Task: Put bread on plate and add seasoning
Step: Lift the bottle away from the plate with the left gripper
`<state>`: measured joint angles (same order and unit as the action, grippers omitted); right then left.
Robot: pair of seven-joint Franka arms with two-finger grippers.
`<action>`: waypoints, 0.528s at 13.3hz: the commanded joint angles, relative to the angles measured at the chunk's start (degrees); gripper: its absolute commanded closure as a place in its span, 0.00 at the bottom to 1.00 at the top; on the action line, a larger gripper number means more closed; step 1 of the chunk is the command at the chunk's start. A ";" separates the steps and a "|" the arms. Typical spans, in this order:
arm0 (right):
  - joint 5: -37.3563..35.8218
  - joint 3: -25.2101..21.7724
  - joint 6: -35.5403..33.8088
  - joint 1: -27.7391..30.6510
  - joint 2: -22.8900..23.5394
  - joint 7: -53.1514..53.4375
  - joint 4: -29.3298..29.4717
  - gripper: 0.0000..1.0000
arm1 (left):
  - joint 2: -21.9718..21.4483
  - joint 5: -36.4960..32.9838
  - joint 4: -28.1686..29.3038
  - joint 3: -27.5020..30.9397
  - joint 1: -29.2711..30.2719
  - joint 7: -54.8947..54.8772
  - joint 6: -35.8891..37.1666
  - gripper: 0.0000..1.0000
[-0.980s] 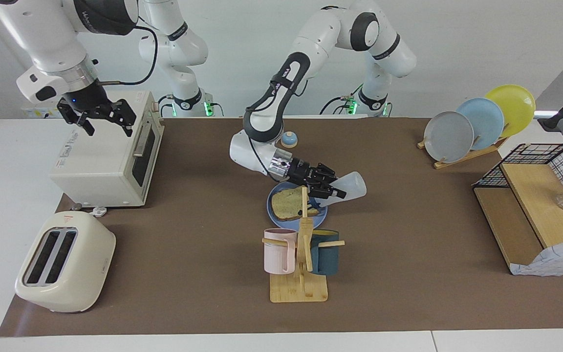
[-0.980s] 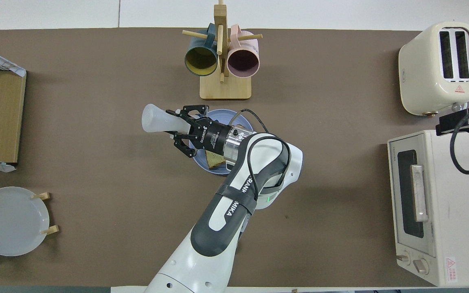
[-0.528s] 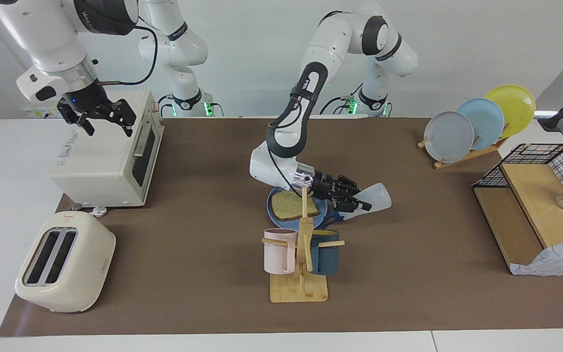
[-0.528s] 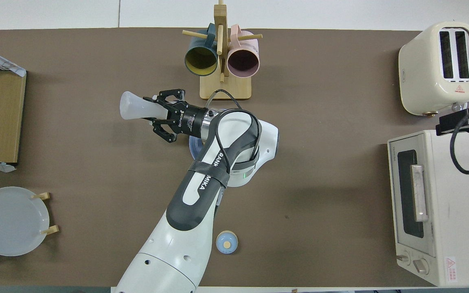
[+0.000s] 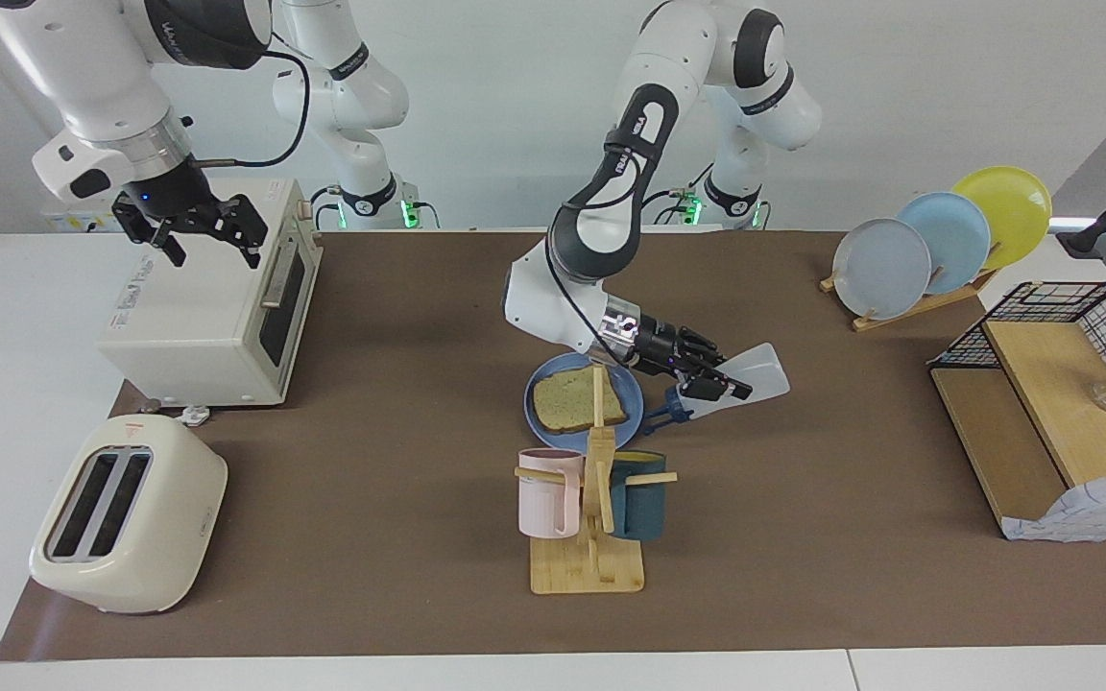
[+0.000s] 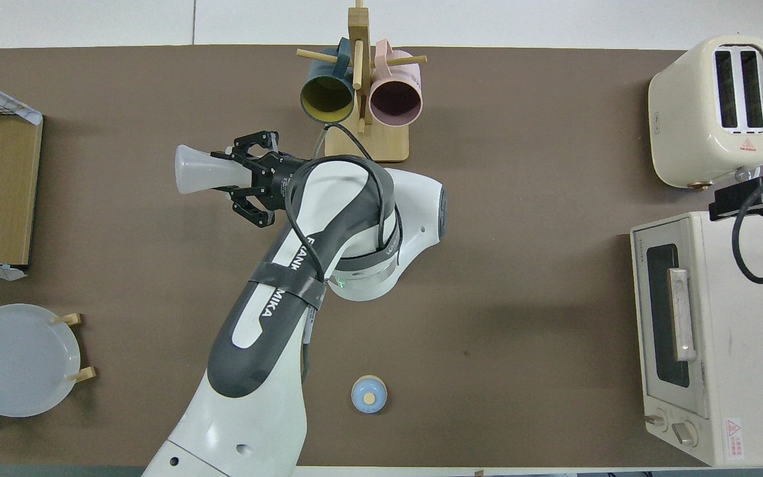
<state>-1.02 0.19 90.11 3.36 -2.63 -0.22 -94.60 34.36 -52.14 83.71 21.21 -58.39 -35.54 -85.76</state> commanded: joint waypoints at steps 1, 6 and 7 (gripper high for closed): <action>0.84 -0.10 0.85 0.25 -0.53 -0.31 -0.94 0.00 | -4.21 3.62 2.60 -0.29 1.78 0.12 -1.95 1.00; 0.84 -0.10 0.85 0.25 -0.53 -0.31 -0.94 0.00 | -14.57 12.05 4.45 -0.38 8.97 -2.07 -6.96 1.00; 0.84 -0.10 0.85 0.25 -0.53 -0.31 -0.94 0.00 | -15.98 13.98 4.45 -0.38 10.21 -2.08 -7.31 1.00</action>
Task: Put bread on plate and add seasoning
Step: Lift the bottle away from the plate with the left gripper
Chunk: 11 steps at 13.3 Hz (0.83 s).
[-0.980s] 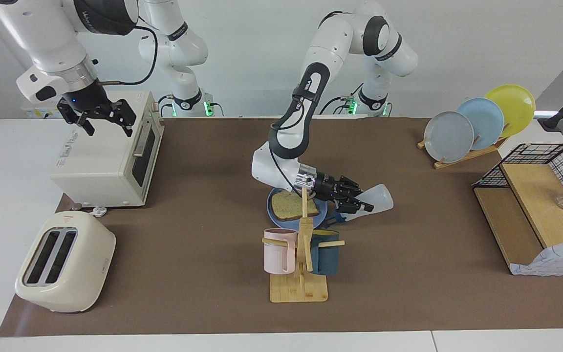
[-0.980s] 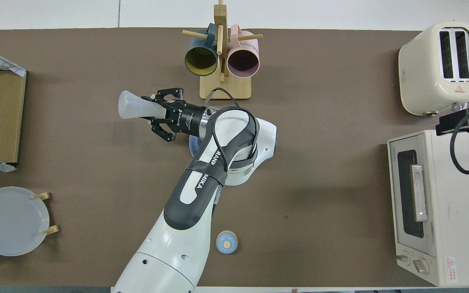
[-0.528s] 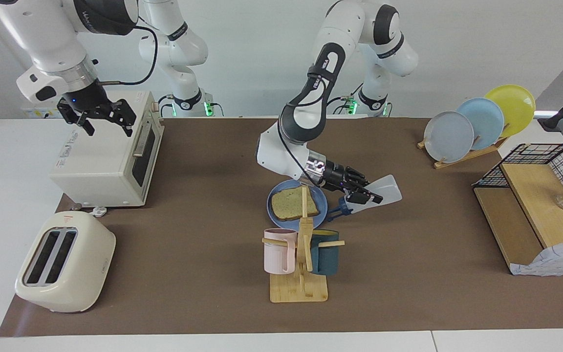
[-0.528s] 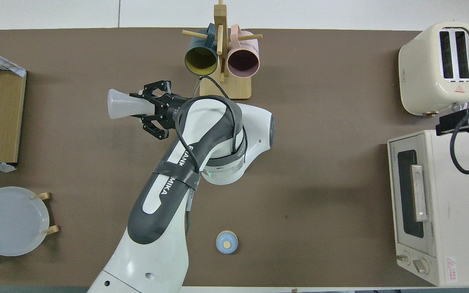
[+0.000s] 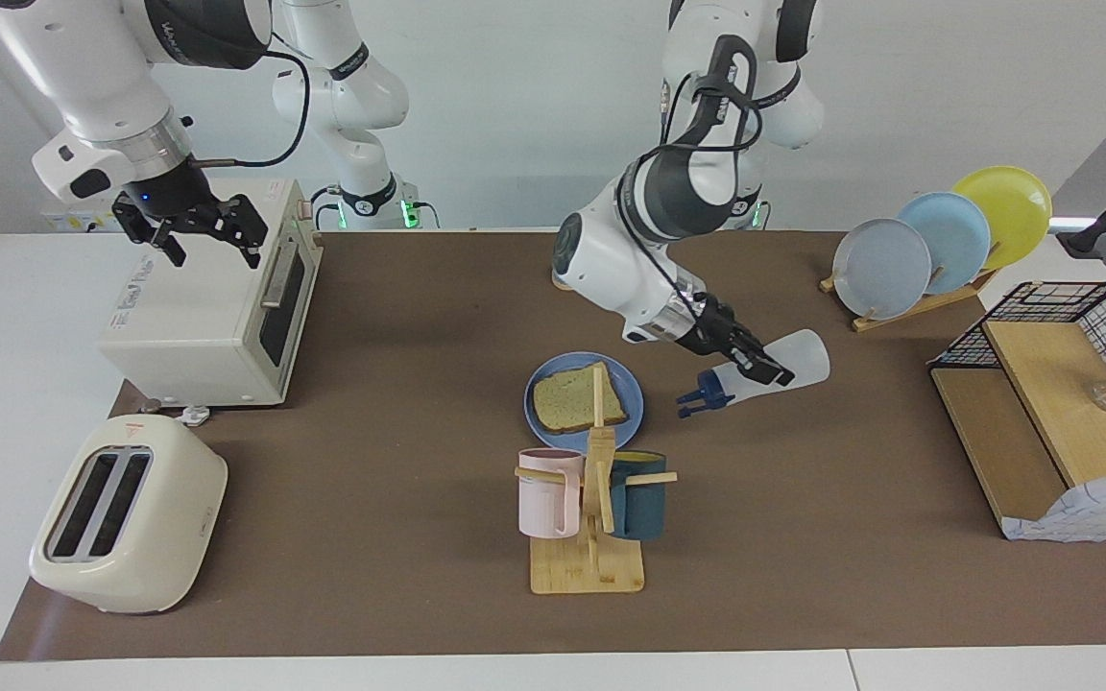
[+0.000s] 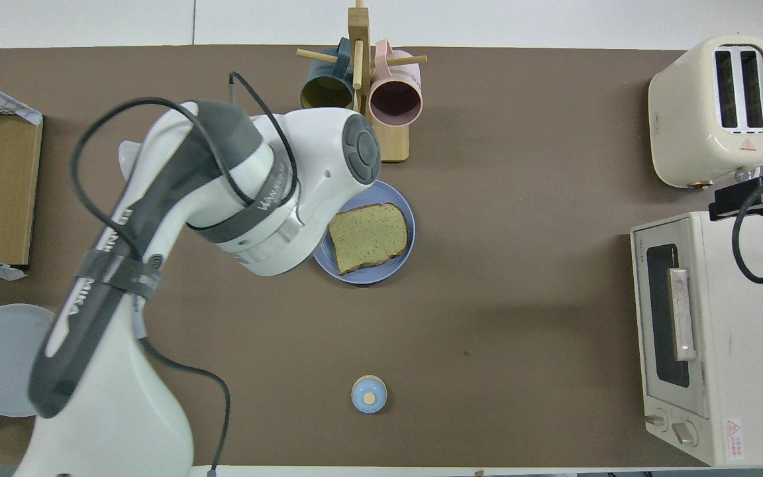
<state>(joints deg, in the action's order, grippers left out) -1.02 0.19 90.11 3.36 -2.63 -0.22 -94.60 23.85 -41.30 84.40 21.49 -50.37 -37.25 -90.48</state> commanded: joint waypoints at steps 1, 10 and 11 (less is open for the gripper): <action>0.84 -0.10 0.85 0.25 -0.53 -0.31 -0.94 0.00 | -6.96 6.12 3.75 -0.66 4.38 -0.28 -3.20 1.00; 0.84 -0.10 0.85 0.25 -0.53 -0.31 -0.94 0.00 | -20.58 34.16 16.29 -0.57 19.77 1.64 -21.98 1.00; 0.84 -0.10 0.85 0.25 -0.53 -0.31 -0.94 0.00 | -22.34 35.31 19.46 -0.57 20.57 3.48 -25.67 1.00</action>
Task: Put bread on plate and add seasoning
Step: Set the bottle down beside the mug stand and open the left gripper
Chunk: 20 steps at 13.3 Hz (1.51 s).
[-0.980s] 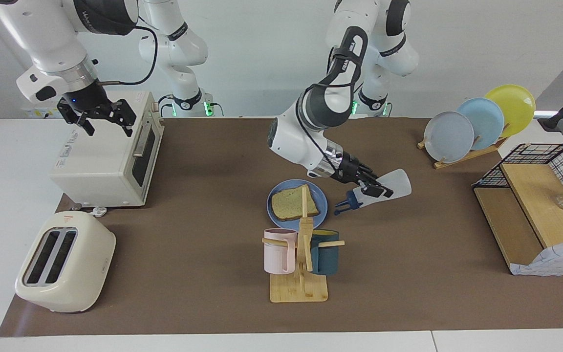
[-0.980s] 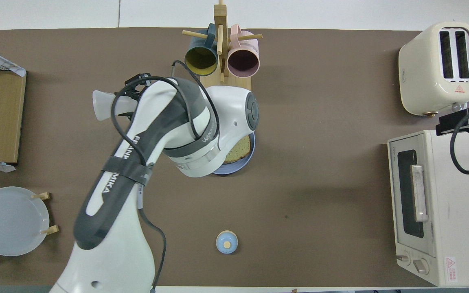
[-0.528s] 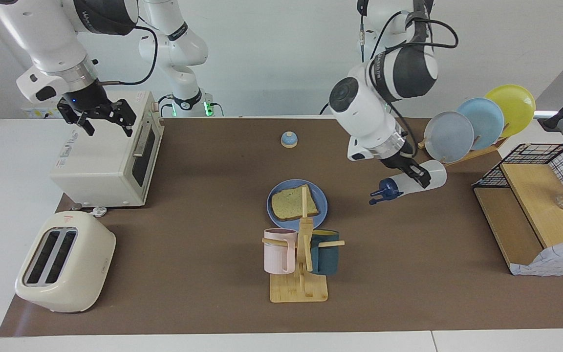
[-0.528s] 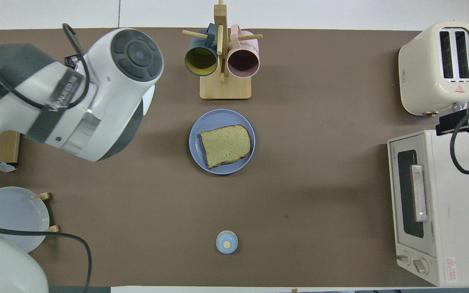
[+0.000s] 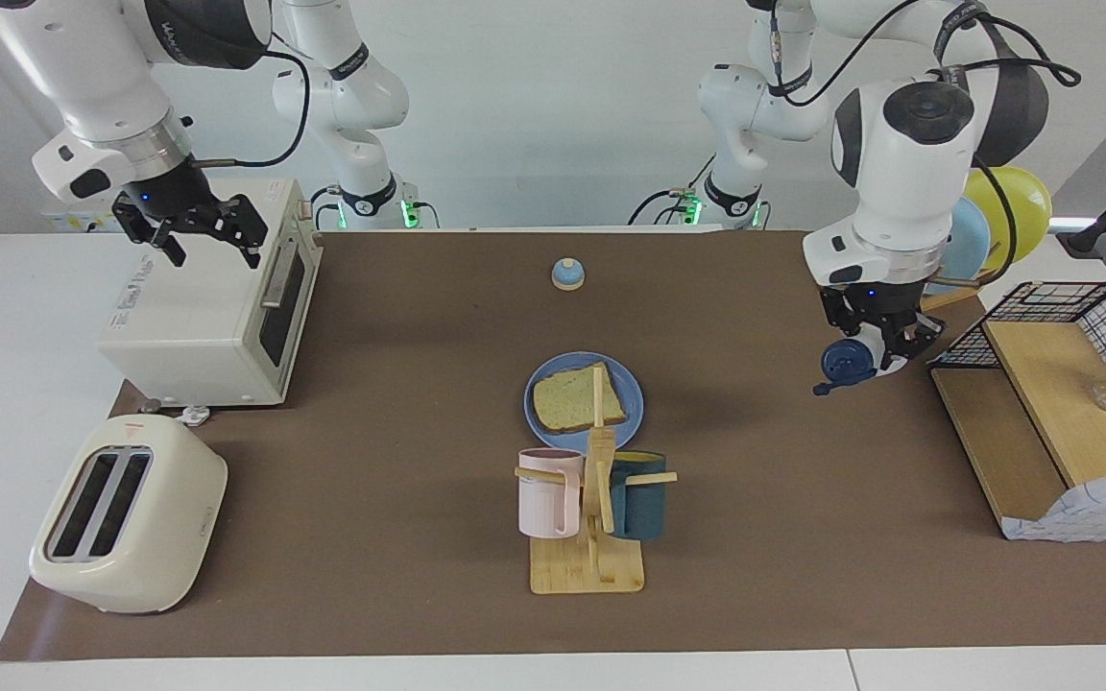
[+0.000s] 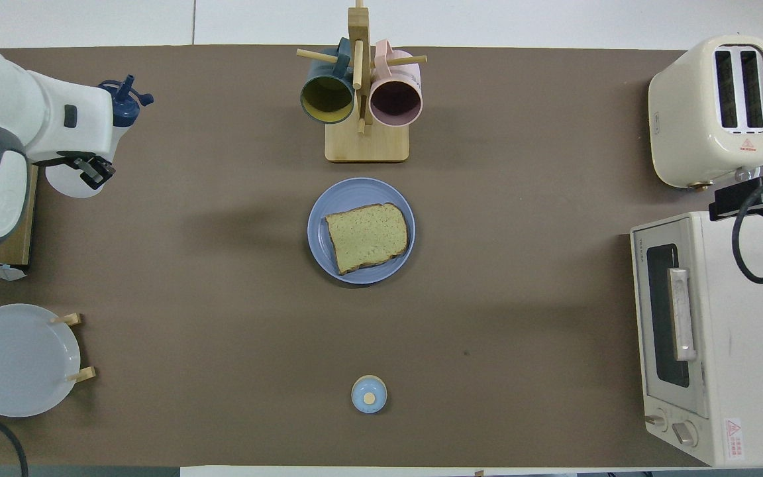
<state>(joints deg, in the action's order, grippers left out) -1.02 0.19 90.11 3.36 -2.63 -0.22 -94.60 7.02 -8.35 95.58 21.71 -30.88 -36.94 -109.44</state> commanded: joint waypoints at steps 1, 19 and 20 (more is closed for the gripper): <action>0.84 -0.10 0.85 0.25 -0.53 -0.31 -0.94 0.00 | -6.83 3.51 11.44 -0.79 1.26 5.36 -10.85 1.00; 0.84 -0.10 0.85 0.25 -0.53 -0.31 -0.94 0.00 | 9.67 6.24 34.23 -0.88 -2.52 42.74 -89.98 1.00; 0.84 -0.10 0.85 0.25 -0.53 -0.31 -0.94 0.00 | 10.64 6.16 33.97 -0.88 -1.99 42.83 -90.77 1.00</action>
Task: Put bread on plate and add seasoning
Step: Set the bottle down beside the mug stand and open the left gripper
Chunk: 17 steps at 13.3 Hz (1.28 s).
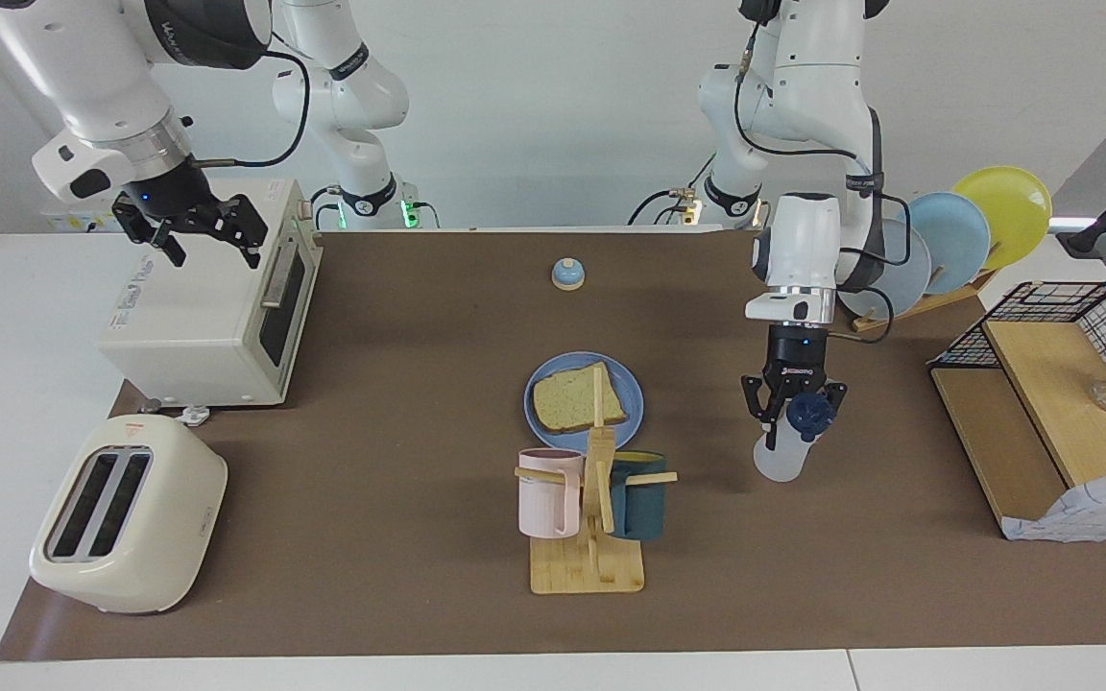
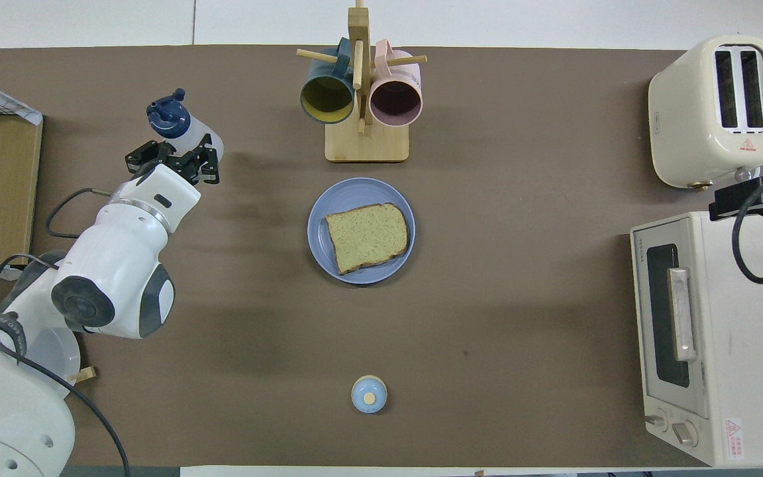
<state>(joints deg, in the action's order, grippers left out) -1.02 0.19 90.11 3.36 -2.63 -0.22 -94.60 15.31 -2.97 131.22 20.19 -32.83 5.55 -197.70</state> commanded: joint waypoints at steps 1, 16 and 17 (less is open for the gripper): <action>0.84 -0.10 0.85 0.34 -0.54 -0.31 -0.94 0.00 | 3.74 0.86 -2.89 0.64 0.04 0.34 -3.04 1.00; 0.84 -0.10 0.85 0.34 -0.54 -0.31 -0.94 0.00 | 16.50 1.12 -13.97 0.29 0.39 1.13 -3.13 1.00; 0.84 -0.10 0.85 0.34 -0.54 -0.31 -0.94 0.00 | 16.94 1.21 -14.06 0.03 0.40 1.56 -3.13 1.00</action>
<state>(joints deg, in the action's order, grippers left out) -1.02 0.19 90.11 3.36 -2.63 -0.22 -94.60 30.14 -2.39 118.77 20.36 -32.65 6.30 -199.44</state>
